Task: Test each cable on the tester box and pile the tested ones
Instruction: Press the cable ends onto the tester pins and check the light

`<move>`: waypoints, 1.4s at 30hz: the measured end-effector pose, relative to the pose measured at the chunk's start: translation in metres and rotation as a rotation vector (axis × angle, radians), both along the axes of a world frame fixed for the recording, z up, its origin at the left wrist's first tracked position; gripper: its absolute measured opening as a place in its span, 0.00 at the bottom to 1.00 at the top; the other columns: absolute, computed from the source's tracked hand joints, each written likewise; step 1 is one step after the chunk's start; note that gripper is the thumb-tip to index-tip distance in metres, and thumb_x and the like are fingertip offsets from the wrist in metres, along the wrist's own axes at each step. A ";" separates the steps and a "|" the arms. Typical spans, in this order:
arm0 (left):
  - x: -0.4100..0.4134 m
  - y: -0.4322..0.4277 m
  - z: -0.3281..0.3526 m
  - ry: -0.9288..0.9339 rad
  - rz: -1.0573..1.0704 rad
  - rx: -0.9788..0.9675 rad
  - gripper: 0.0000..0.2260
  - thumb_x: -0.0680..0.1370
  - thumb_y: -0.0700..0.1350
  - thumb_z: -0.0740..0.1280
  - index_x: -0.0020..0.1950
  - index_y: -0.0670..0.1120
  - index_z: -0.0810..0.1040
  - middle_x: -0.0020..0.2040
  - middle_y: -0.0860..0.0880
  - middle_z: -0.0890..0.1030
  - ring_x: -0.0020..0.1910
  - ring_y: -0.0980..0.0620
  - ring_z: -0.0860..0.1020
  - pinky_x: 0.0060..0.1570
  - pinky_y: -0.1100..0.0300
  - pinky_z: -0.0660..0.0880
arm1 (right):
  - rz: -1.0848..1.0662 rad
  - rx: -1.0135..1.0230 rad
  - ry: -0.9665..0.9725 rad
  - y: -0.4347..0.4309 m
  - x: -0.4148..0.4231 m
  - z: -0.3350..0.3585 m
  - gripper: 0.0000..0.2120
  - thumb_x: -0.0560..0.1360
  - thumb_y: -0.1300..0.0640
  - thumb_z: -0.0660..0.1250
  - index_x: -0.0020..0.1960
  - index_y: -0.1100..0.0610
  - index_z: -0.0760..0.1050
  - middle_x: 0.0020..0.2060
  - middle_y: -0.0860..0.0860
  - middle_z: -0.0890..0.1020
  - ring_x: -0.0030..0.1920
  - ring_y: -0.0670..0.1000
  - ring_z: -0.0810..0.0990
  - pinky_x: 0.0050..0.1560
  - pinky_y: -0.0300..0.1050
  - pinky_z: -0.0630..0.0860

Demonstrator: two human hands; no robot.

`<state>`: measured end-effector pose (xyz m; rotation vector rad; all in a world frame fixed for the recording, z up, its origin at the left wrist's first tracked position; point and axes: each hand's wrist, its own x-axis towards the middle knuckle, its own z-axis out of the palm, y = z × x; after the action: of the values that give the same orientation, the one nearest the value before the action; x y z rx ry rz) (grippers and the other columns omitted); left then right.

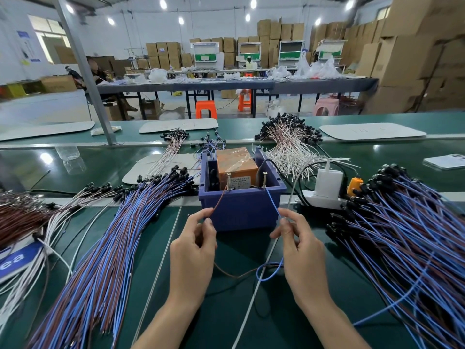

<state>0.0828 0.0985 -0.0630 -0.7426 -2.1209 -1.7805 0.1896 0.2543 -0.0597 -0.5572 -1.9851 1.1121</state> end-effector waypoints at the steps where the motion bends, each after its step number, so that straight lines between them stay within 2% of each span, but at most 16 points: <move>1: 0.000 0.000 0.000 -0.002 -0.001 0.002 0.09 0.82 0.48 0.62 0.58 0.61 0.77 0.31 0.46 0.74 0.26 0.58 0.67 0.25 0.63 0.66 | 0.000 -0.003 0.003 0.000 0.000 0.000 0.10 0.84 0.50 0.58 0.62 0.41 0.74 0.40 0.40 0.83 0.25 0.44 0.72 0.28 0.37 0.66; 6: 0.000 0.000 0.000 -0.003 0.008 0.003 0.09 0.83 0.48 0.62 0.57 0.62 0.77 0.31 0.46 0.74 0.26 0.57 0.67 0.26 0.61 0.66 | 0.013 -0.023 0.016 0.000 0.001 0.001 0.10 0.84 0.50 0.58 0.60 0.37 0.73 0.40 0.41 0.83 0.25 0.44 0.71 0.30 0.43 0.67; 16: 0.001 0.000 0.000 -0.011 0.004 0.002 0.09 0.82 0.49 0.62 0.57 0.64 0.77 0.31 0.46 0.75 0.27 0.56 0.67 0.26 0.56 0.67 | 0.015 -0.002 0.009 0.000 -0.001 0.002 0.10 0.84 0.50 0.58 0.60 0.35 0.71 0.41 0.39 0.83 0.25 0.45 0.71 0.29 0.45 0.69; 20: 0.001 -0.001 0.000 -0.003 0.006 0.002 0.09 0.82 0.51 0.61 0.58 0.64 0.77 0.32 0.46 0.75 0.27 0.55 0.68 0.26 0.55 0.67 | 0.012 0.003 0.008 0.000 -0.001 0.001 0.10 0.84 0.50 0.58 0.60 0.36 0.71 0.41 0.39 0.83 0.25 0.45 0.72 0.29 0.44 0.69; 26: 0.001 0.000 0.000 0.011 0.015 -0.008 0.09 0.82 0.49 0.62 0.57 0.64 0.77 0.31 0.47 0.75 0.26 0.55 0.68 0.25 0.56 0.67 | 0.017 0.005 0.013 0.000 -0.001 0.001 0.10 0.84 0.49 0.58 0.61 0.36 0.72 0.41 0.39 0.83 0.26 0.45 0.73 0.30 0.43 0.69; 30: 0.002 -0.001 0.003 0.015 0.023 0.008 0.10 0.82 0.48 0.62 0.57 0.64 0.77 0.31 0.47 0.76 0.27 0.48 0.70 0.26 0.53 0.68 | 0.014 0.003 0.017 0.000 -0.001 0.001 0.11 0.84 0.49 0.57 0.59 0.33 0.70 0.41 0.40 0.83 0.25 0.45 0.72 0.30 0.43 0.69; 35: 0.003 0.000 0.004 0.023 0.041 0.015 0.09 0.82 0.49 0.62 0.56 0.63 0.76 0.30 0.46 0.75 0.28 0.43 0.71 0.26 0.49 0.68 | 0.000 -0.015 0.047 0.000 -0.001 0.000 0.10 0.83 0.47 0.56 0.60 0.35 0.72 0.41 0.41 0.83 0.26 0.45 0.72 0.30 0.42 0.68; 42: 0.003 0.000 0.003 0.006 0.011 0.008 0.09 0.82 0.49 0.63 0.56 0.63 0.76 0.30 0.47 0.75 0.29 0.43 0.71 0.27 0.51 0.69 | 0.018 -0.013 0.045 -0.002 -0.002 0.001 0.11 0.83 0.47 0.57 0.59 0.32 0.71 0.41 0.41 0.83 0.24 0.44 0.71 0.29 0.41 0.65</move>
<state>0.0862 0.0986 -0.0603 -0.7320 -2.1093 -1.7781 0.1880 0.2528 -0.0591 -0.5175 -1.9491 1.1396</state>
